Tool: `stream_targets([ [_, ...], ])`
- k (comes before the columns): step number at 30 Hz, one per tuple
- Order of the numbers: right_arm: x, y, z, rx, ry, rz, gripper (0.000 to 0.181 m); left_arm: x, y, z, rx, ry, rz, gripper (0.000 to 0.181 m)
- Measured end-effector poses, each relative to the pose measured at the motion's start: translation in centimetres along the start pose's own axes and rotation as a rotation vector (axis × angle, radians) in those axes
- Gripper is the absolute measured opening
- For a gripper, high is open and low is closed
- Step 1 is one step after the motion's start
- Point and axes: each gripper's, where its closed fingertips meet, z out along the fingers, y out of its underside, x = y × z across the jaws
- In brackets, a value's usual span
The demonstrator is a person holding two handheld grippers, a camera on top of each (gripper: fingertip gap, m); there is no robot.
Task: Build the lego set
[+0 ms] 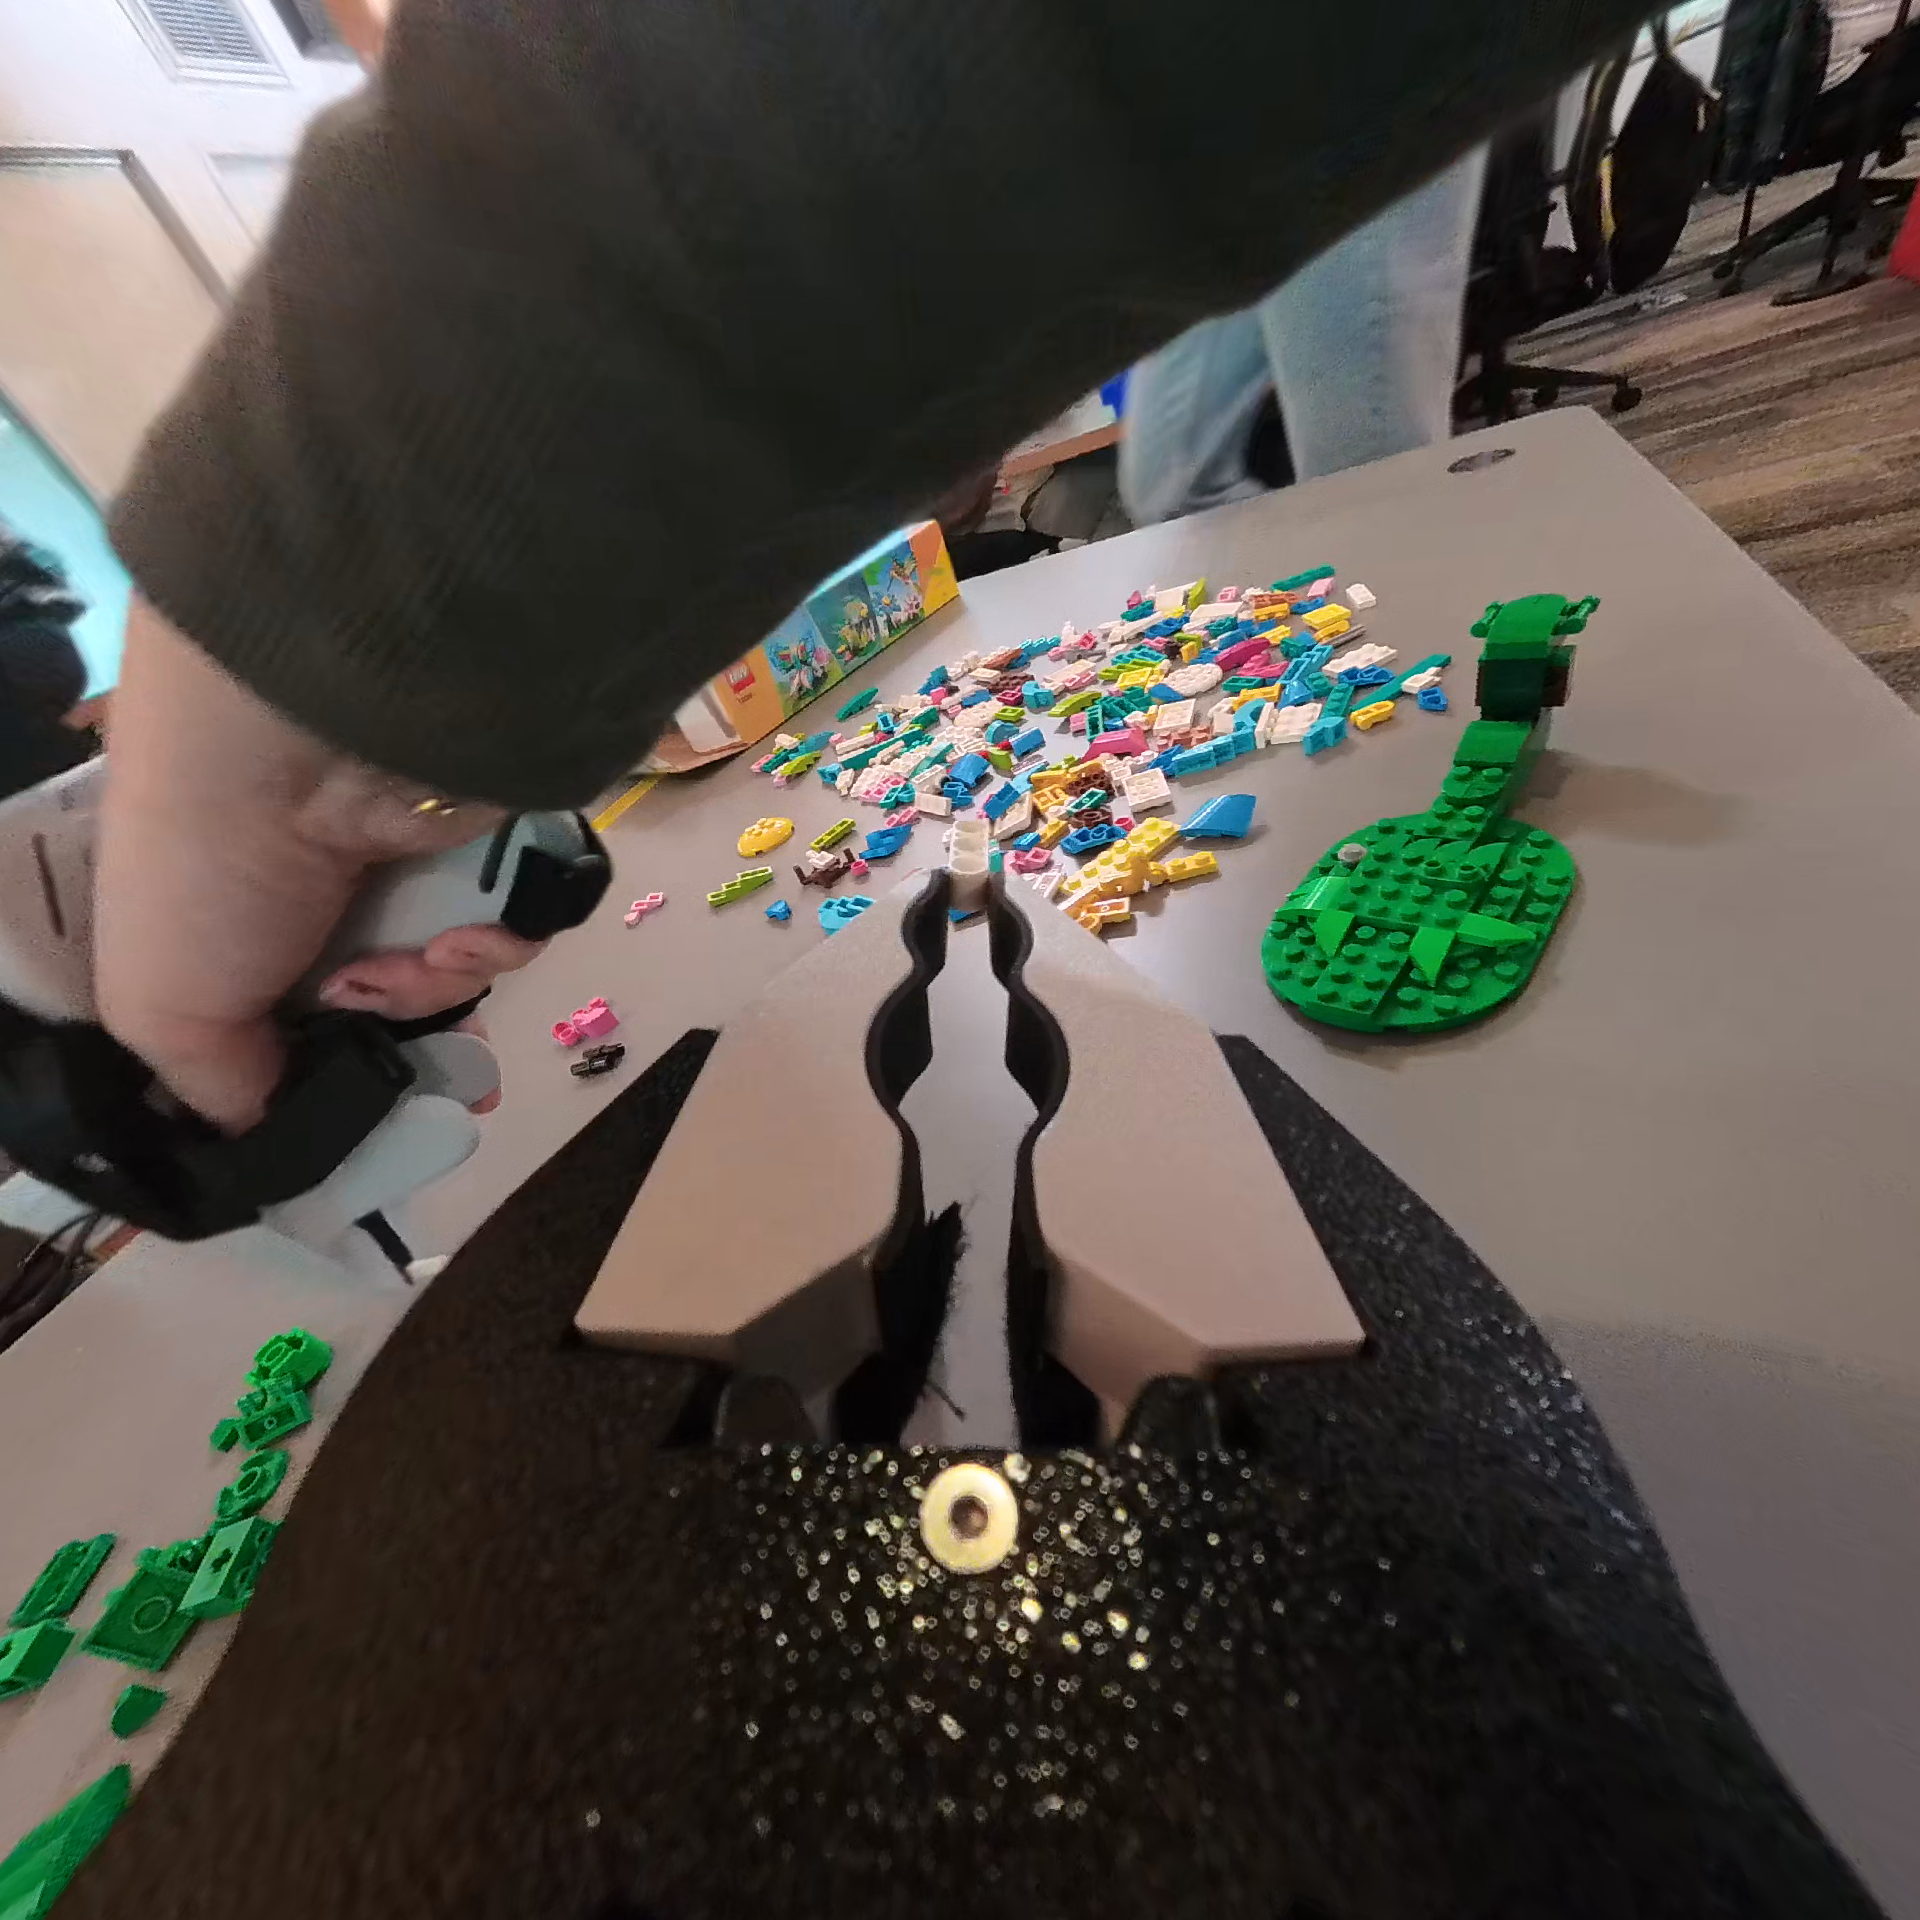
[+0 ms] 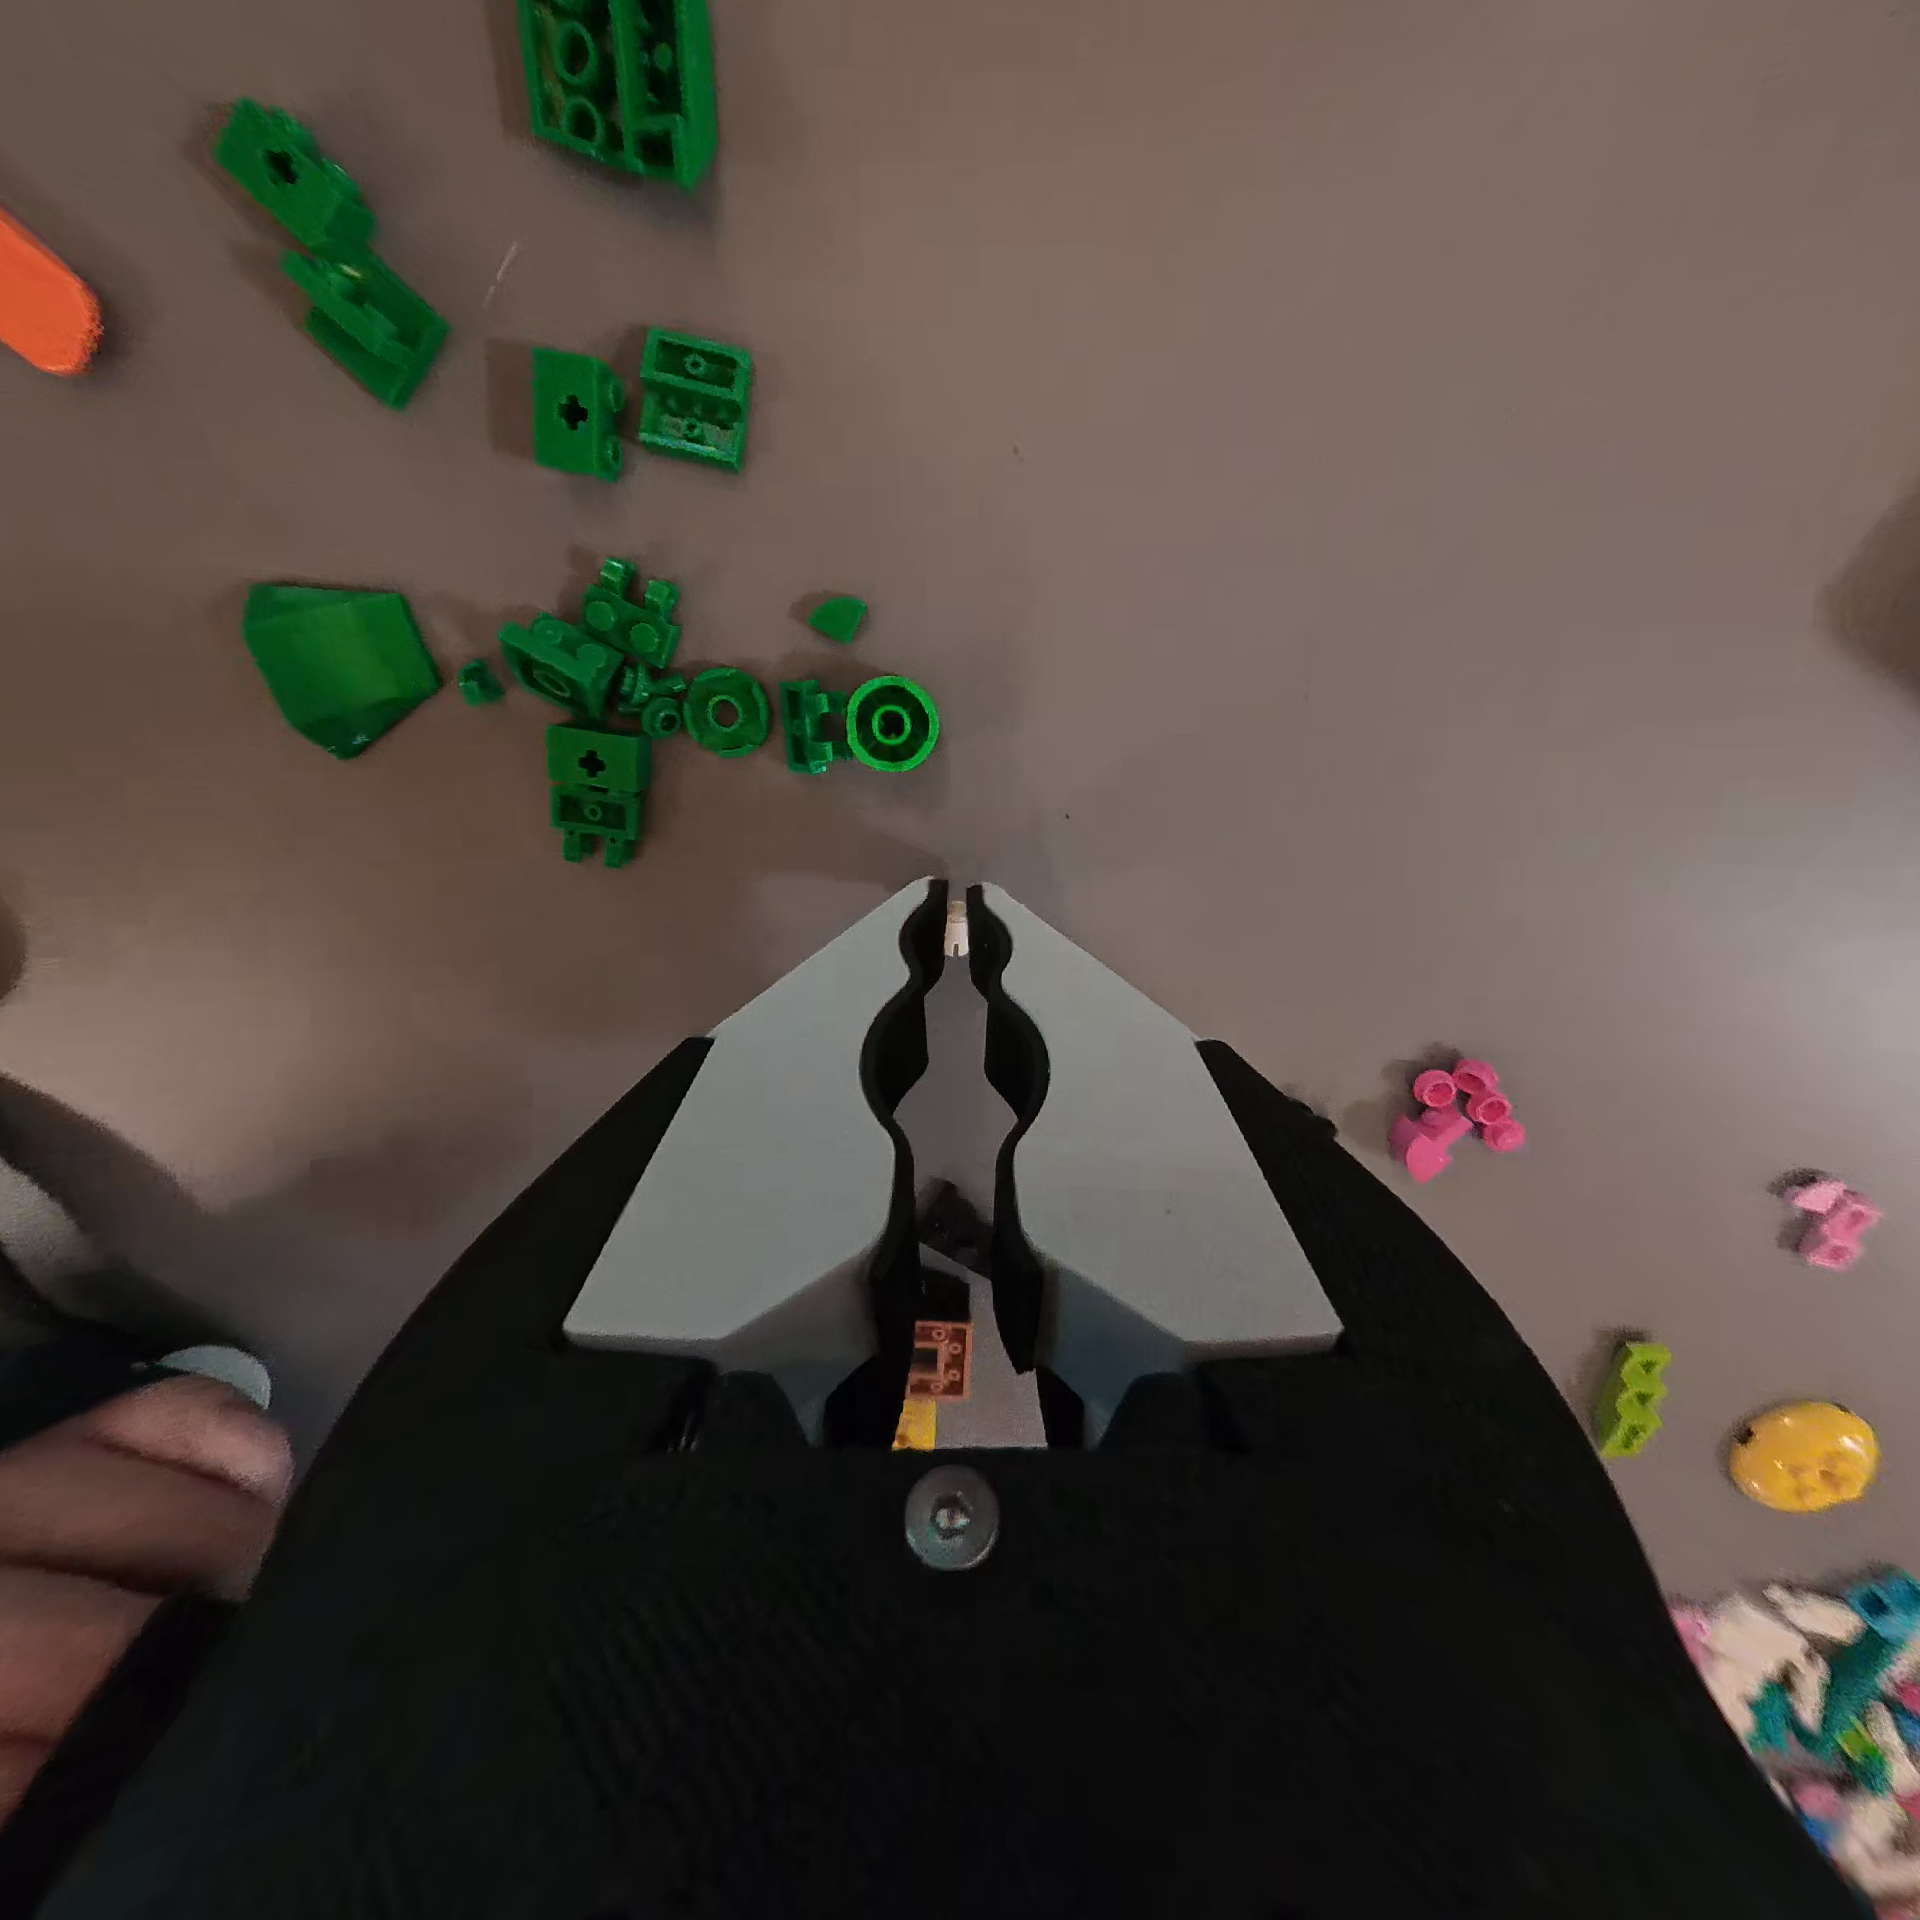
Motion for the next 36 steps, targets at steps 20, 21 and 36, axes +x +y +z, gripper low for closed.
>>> stream_targets([
  [20, -4.6, 7.9, -21.2, 1.496, -0.202, -0.082, 0.002, -2.4, -0.3, -0.9, 0.043, -0.087, -0.061, 0.005],
  [21, -4.8, 8.1, -21.8, 1.521, -0.213, -0.098, 0.002, -2.6, -0.2, -0.9, 0.040, -0.098, -0.055, 0.005],
  [36, -5.9, 9.9, -19.5, 1.438, -0.399, -0.203, 0.003, -6.3, 0.2, -2.6, 0.061, -0.215, -0.184, 0.005],
])
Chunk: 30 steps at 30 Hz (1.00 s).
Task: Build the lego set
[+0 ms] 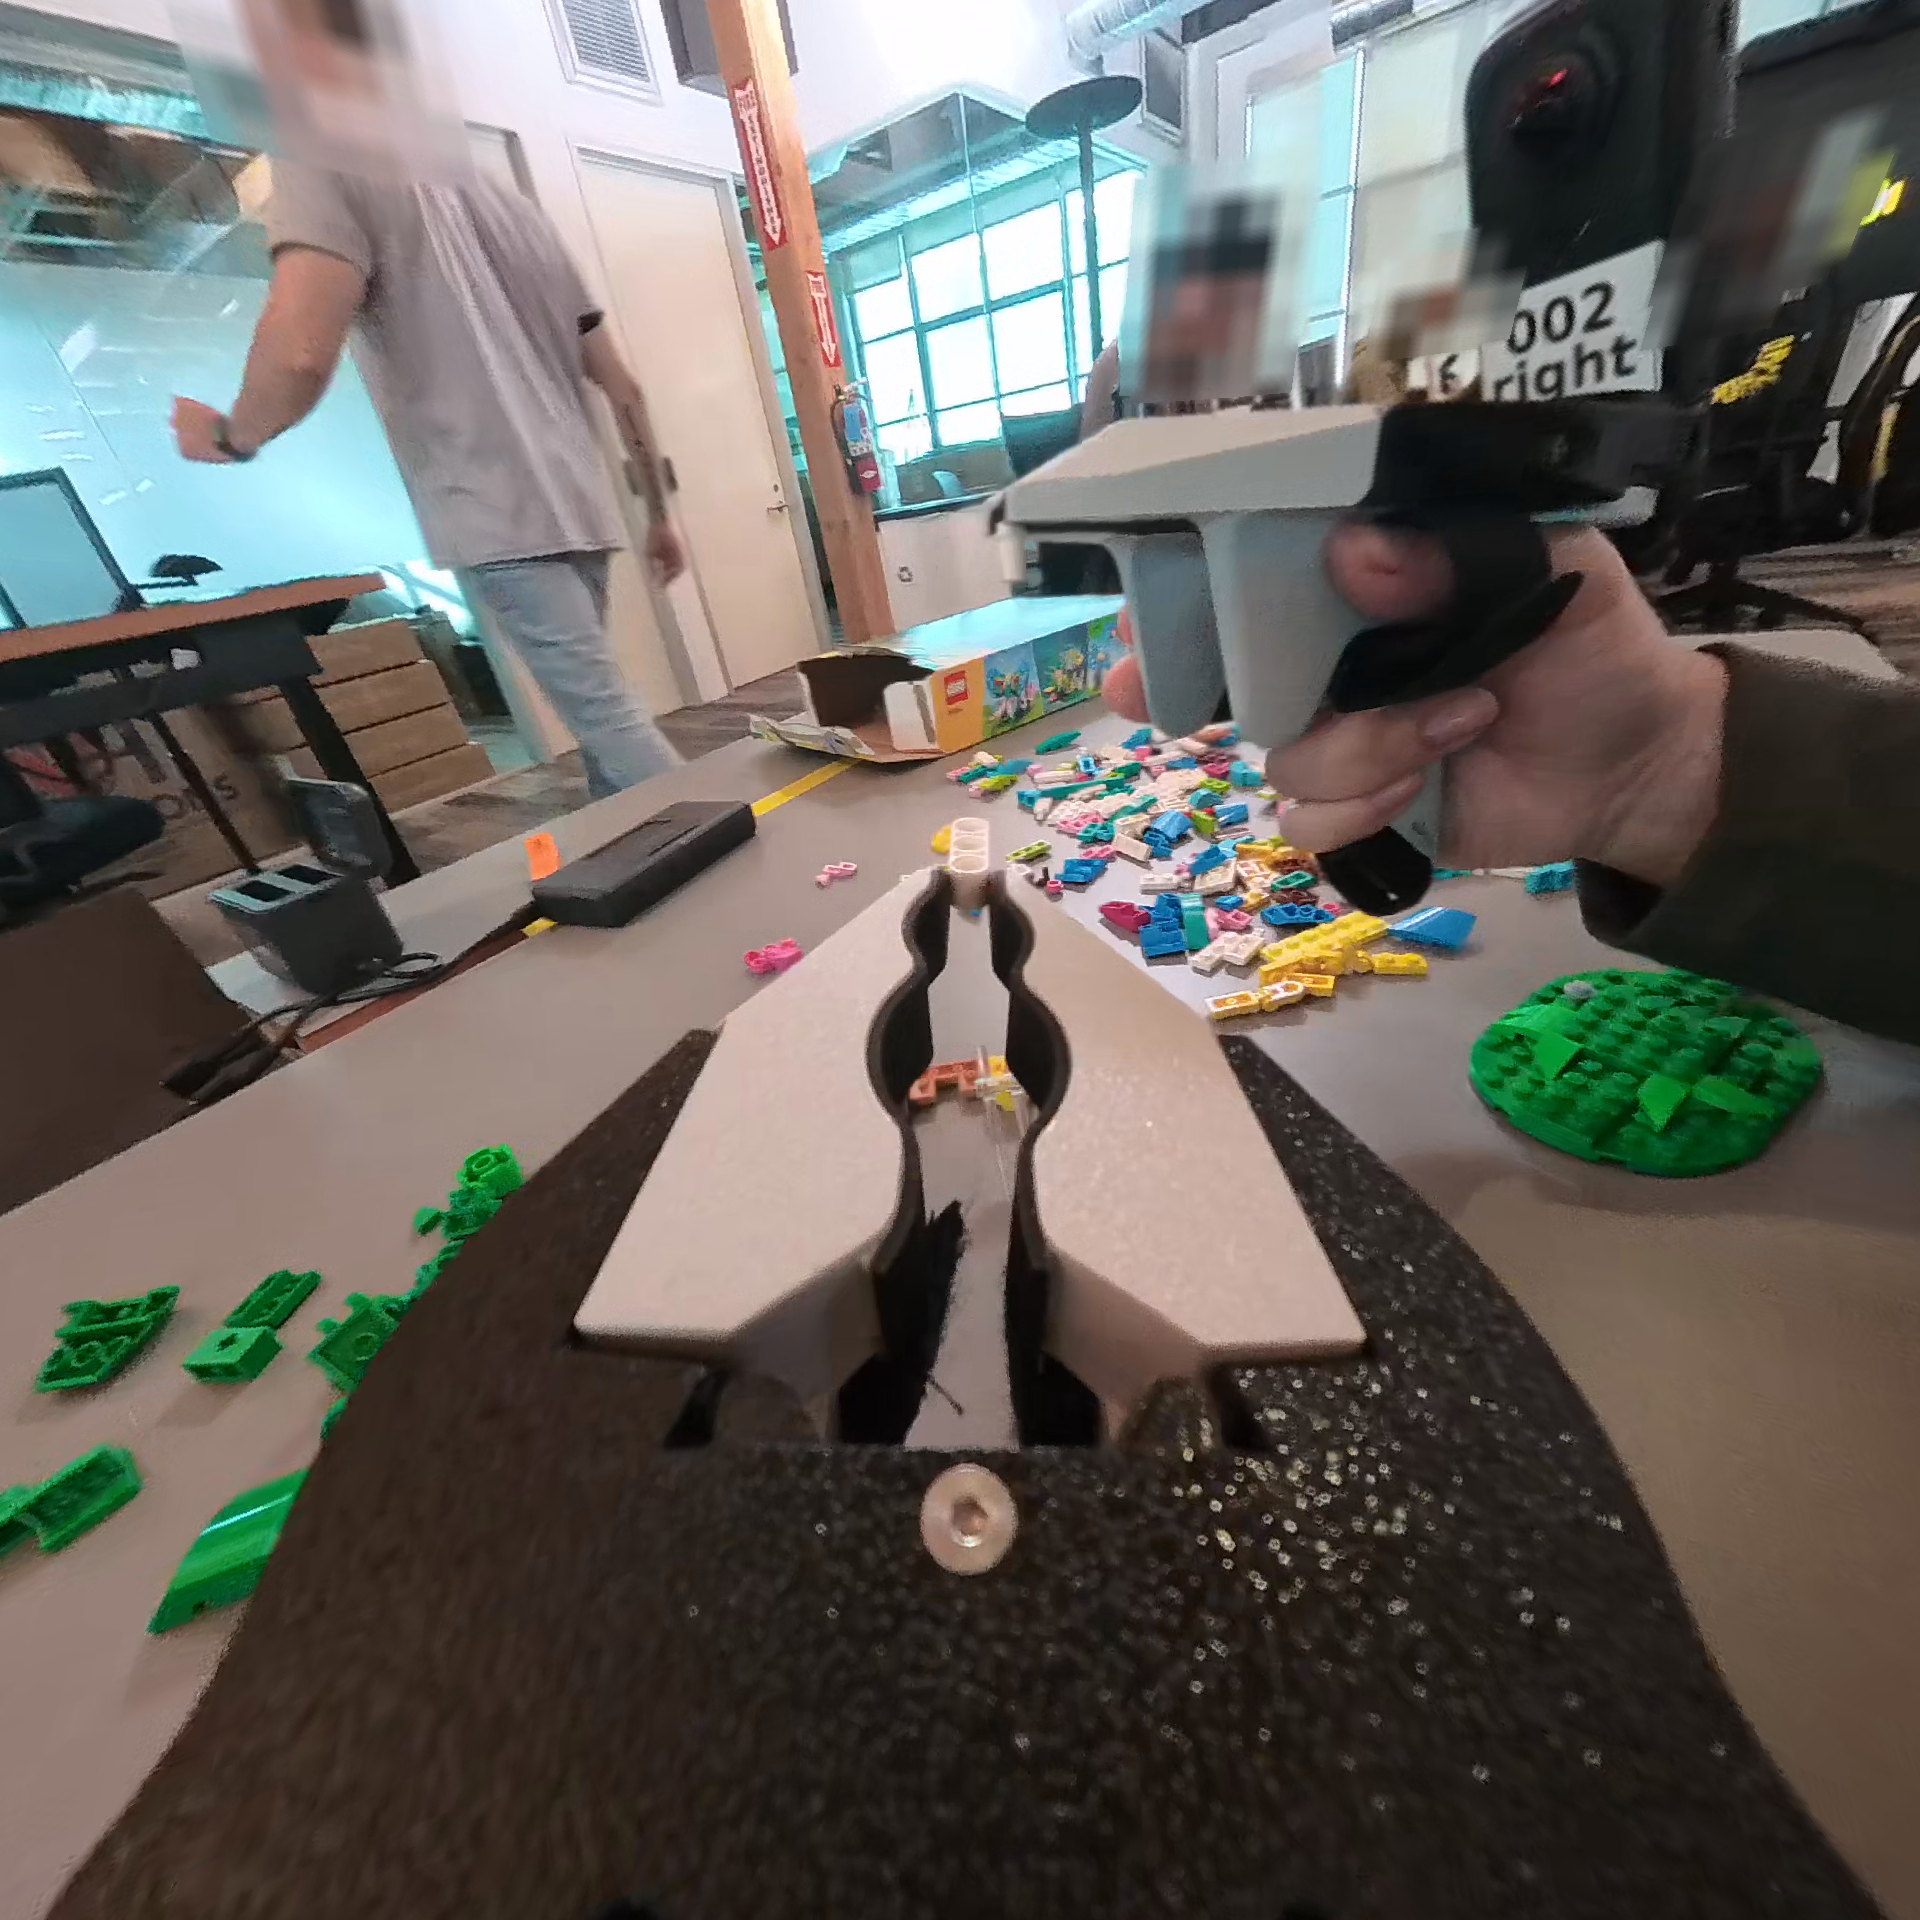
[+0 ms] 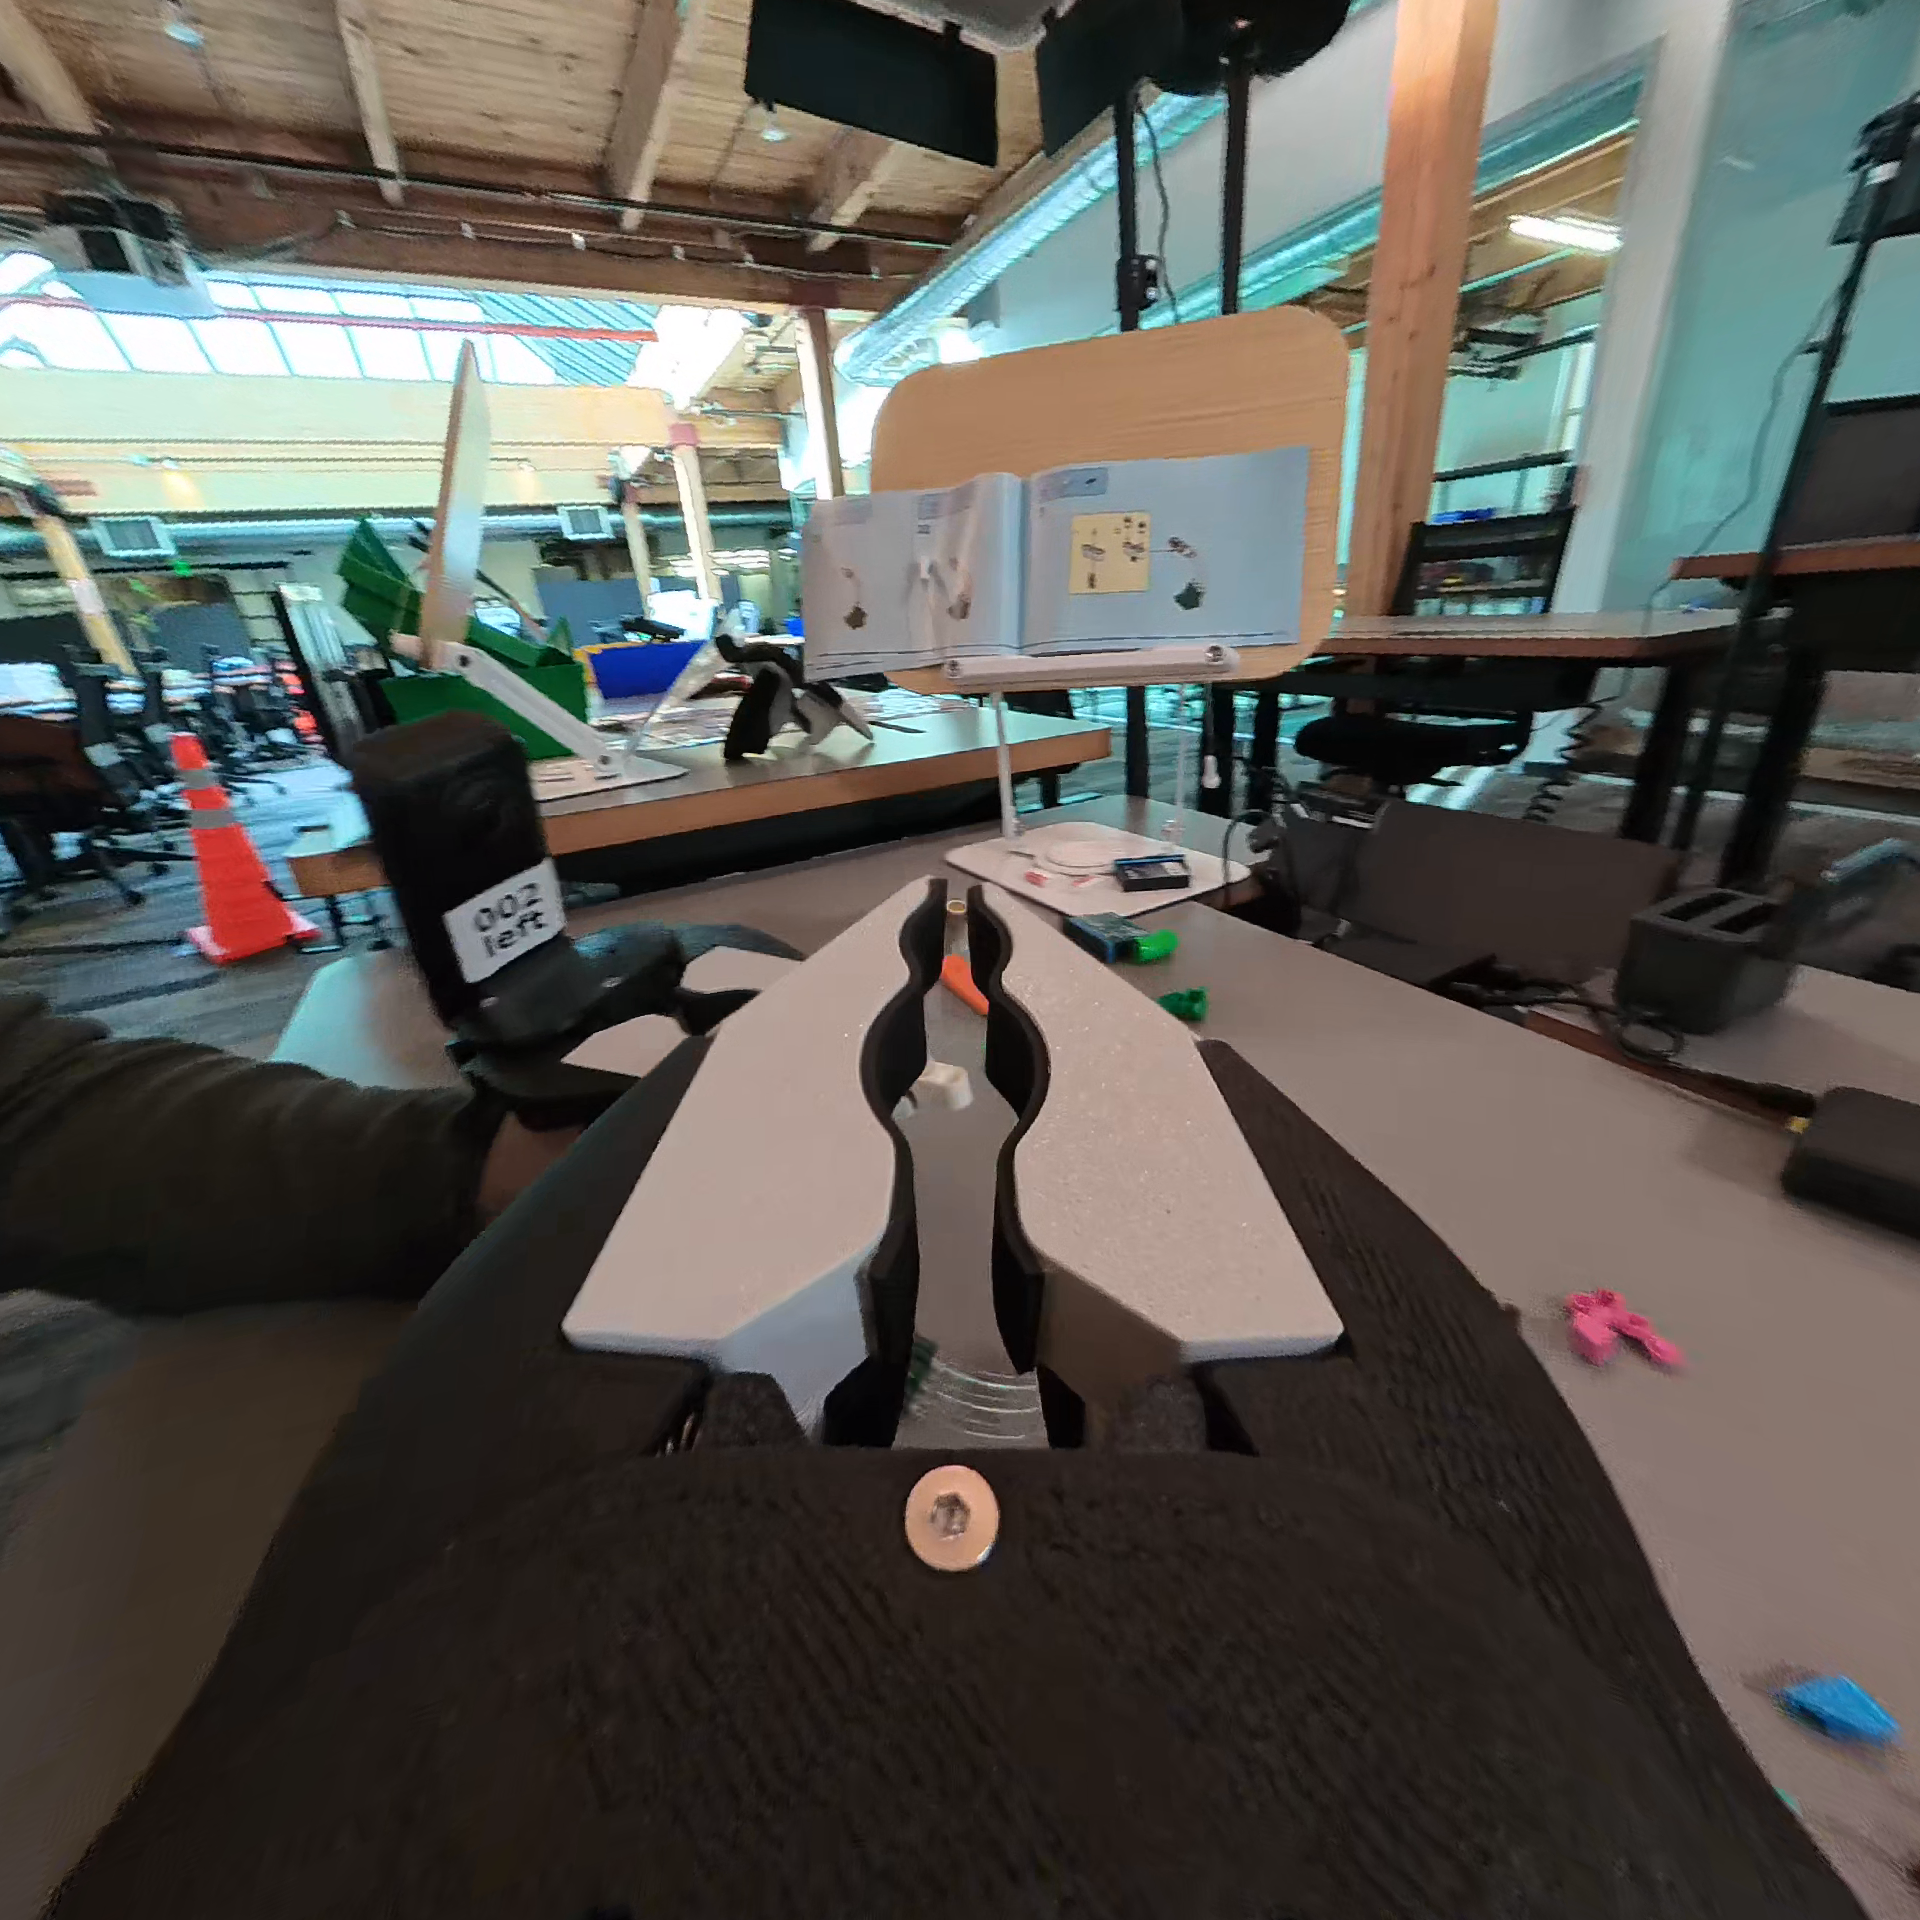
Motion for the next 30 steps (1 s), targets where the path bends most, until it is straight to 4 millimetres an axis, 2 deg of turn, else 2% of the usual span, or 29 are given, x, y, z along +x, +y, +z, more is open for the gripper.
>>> stream_targets([
  [2, -0.7, 0.0, -0.2, -0.003, -0.072, 0.055, 0.003, 0.3, 0.1, 0.0, -0.012, 0.047, -0.024, 0.005],
  [5, -1.6, 0.2, -0.7, -0.003, -0.200, 0.180, 0.003, 3.3, -0.7, -0.6, 0.019, 0.297, -0.040, 0.005],
  [13, -2.6, 2.3, -0.8, -0.100, -0.331, 0.348, 0.002, 3.9, -1.0, -1.3, 0.023, 0.463, -0.284, 0.005],
  [19, -3.7, 2.9, -0.9, -0.140, -0.391, 0.332, 0.002, 4.0, -0.9, -1.3, 0.032, 0.480, -0.306, 0.005],
  [22, -3.4, 4.2, -1.0, -0.205, -0.357, 0.259, 0.002, 3.8, -1.1, -1.4, 0.039, 0.490, -0.334, 0.004],
  [30, -3.4, 4.5, -1.4, -0.239, -0.340, 0.175, 0.001, 4.2, -0.9, -1.4, 0.022, 0.509, -0.322, 0.005],
])
